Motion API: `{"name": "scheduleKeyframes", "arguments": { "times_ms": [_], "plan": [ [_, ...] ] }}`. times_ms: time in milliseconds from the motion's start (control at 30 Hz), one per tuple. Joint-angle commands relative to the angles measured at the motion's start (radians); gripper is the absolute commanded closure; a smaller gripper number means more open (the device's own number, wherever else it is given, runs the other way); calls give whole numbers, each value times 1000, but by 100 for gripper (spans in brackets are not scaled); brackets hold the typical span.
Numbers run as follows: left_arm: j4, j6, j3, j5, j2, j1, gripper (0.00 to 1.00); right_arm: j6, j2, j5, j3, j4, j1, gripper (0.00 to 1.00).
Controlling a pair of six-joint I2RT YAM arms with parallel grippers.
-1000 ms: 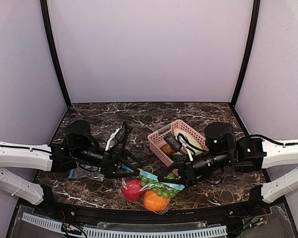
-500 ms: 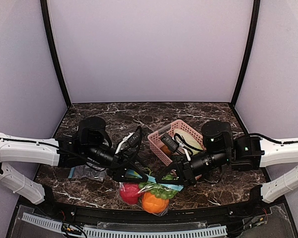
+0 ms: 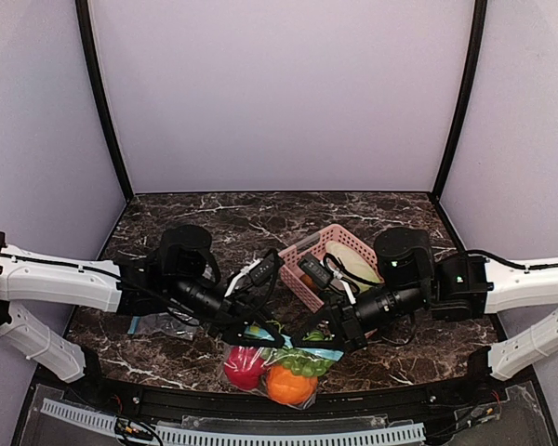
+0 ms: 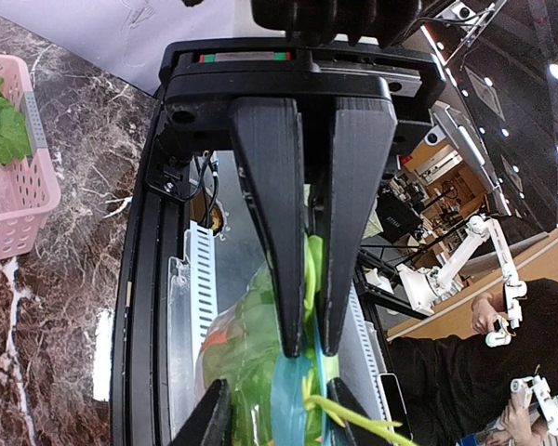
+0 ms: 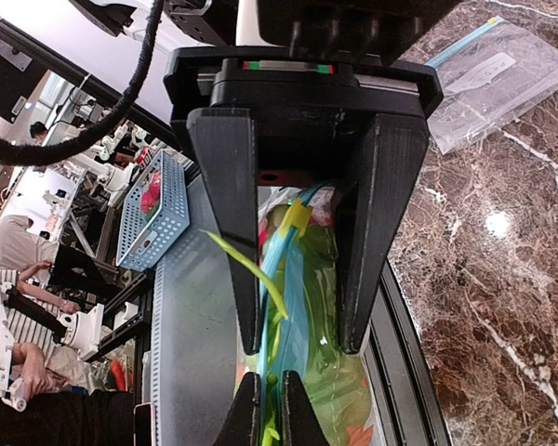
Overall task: Place the food in the zip-top bag and seal the zipper
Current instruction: Pass from the left arm to the right
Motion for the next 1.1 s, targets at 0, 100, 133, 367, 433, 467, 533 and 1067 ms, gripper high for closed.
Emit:
{"name": "scheduleKeyframes", "arguments": {
  "times_ms": [0,100,133,367,433,467,533,1067],
  "plan": [
    [23,2,22,25,-5,-11,75,-10,1,14,34,18,-3,100],
    [35,-4,15,25,-9,-12,81,-11,6,13,36,12,-4,100],
    [36,-7,15,27,-7,-12,81,-11,10,13,38,6,-3,100],
    [31,-9,16,4,-19,-13,32,-17,29,38,47,-25,-4,100],
    [-1,20,14,-36,-49,-12,19,-17,25,41,44,-25,-5,100],
    [-19,30,12,-51,-73,-6,16,-19,23,41,43,-25,-4,100],
    [-81,52,4,-84,-112,12,9,-20,22,36,41,-24,-6,100],
    [-440,197,-42,-121,-295,139,11,-14,-27,-52,1,48,-24,100]
  ]
}}
